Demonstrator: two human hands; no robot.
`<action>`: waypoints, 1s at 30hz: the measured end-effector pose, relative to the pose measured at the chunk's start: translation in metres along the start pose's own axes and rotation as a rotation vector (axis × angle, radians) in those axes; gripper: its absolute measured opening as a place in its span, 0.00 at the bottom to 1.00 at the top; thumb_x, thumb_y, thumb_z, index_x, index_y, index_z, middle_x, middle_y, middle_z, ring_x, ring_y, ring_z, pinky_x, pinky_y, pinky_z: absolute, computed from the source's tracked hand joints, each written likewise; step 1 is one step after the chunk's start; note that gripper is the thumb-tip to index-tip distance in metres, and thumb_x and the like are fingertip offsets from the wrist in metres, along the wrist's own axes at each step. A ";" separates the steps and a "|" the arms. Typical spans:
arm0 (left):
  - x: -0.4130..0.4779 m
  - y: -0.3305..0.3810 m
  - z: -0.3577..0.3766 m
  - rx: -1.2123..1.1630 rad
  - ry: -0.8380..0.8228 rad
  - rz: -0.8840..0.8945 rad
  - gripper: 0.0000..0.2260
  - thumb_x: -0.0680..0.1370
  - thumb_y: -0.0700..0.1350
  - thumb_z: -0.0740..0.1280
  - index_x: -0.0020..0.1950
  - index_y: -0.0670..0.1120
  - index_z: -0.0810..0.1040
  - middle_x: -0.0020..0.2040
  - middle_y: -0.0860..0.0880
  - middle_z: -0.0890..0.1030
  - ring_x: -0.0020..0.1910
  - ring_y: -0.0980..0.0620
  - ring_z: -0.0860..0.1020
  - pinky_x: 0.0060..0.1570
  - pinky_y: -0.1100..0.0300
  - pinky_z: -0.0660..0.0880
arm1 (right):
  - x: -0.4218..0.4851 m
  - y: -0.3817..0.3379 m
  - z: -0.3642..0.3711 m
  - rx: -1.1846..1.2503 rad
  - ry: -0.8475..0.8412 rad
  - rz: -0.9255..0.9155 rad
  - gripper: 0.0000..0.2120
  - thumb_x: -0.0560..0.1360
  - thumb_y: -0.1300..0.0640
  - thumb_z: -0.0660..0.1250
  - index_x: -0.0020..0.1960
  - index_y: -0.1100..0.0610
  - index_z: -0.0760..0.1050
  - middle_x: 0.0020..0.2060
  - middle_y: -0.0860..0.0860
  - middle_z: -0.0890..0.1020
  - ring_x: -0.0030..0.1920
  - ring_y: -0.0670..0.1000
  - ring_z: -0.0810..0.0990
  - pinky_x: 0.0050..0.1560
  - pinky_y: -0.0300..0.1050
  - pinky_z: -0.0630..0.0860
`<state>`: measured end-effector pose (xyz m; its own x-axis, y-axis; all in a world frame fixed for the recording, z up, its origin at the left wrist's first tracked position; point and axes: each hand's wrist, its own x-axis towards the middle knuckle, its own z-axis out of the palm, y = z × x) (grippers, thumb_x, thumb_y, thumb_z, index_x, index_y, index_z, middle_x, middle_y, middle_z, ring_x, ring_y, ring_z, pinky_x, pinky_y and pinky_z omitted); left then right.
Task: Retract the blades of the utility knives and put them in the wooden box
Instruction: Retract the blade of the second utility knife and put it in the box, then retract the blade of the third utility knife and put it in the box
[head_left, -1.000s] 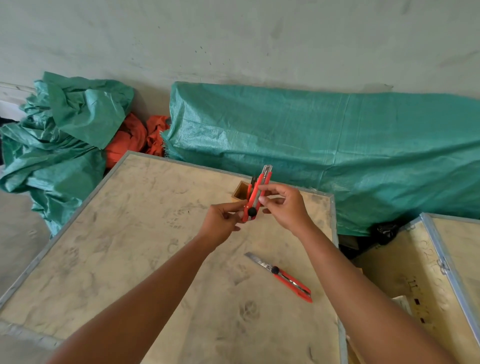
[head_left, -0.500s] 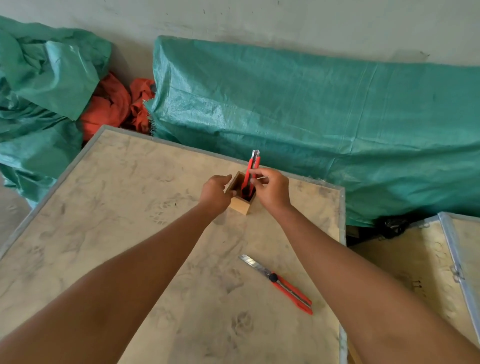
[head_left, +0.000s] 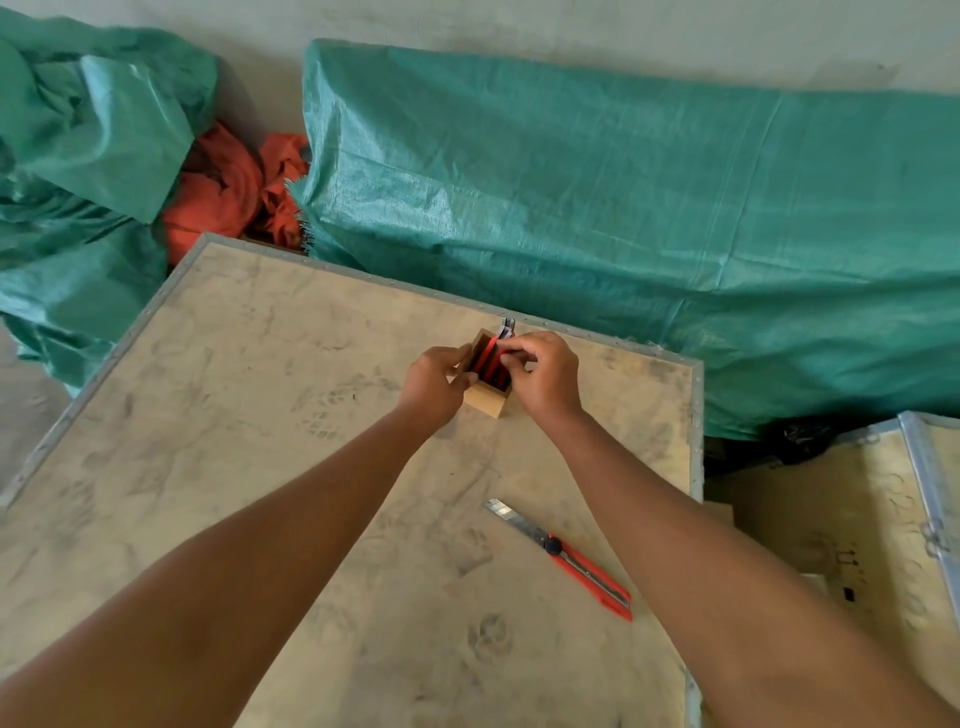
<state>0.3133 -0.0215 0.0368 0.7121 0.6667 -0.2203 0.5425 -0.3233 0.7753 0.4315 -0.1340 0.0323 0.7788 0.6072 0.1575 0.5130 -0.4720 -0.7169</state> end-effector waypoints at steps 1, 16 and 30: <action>-0.002 0.001 -0.001 0.004 -0.002 0.000 0.20 0.77 0.40 0.70 0.69 0.46 0.76 0.64 0.46 0.79 0.57 0.48 0.79 0.54 0.62 0.71 | -0.002 0.000 -0.004 0.011 0.004 0.002 0.12 0.71 0.69 0.75 0.51 0.57 0.87 0.47 0.57 0.85 0.43 0.53 0.85 0.48 0.29 0.73; -0.118 -0.007 0.024 -0.070 0.067 -0.031 0.13 0.75 0.46 0.72 0.59 0.50 0.83 0.60 0.50 0.82 0.55 0.52 0.79 0.51 0.62 0.72 | -0.116 0.025 -0.062 0.070 -0.150 0.129 0.10 0.74 0.65 0.75 0.54 0.56 0.86 0.53 0.53 0.87 0.43 0.47 0.84 0.43 0.21 0.73; -0.140 -0.032 0.109 0.164 -0.173 -0.042 0.13 0.76 0.42 0.69 0.60 0.50 0.82 0.61 0.48 0.81 0.58 0.46 0.80 0.53 0.58 0.76 | -0.203 0.090 -0.052 -0.010 -0.493 0.306 0.15 0.73 0.63 0.74 0.60 0.58 0.85 0.55 0.54 0.88 0.56 0.53 0.86 0.63 0.47 0.80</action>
<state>0.2442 -0.1775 -0.0217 0.7452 0.5618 -0.3591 0.6285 -0.4119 0.6599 0.3381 -0.3327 -0.0288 0.6332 0.6668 -0.3930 0.2960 -0.6777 -0.6731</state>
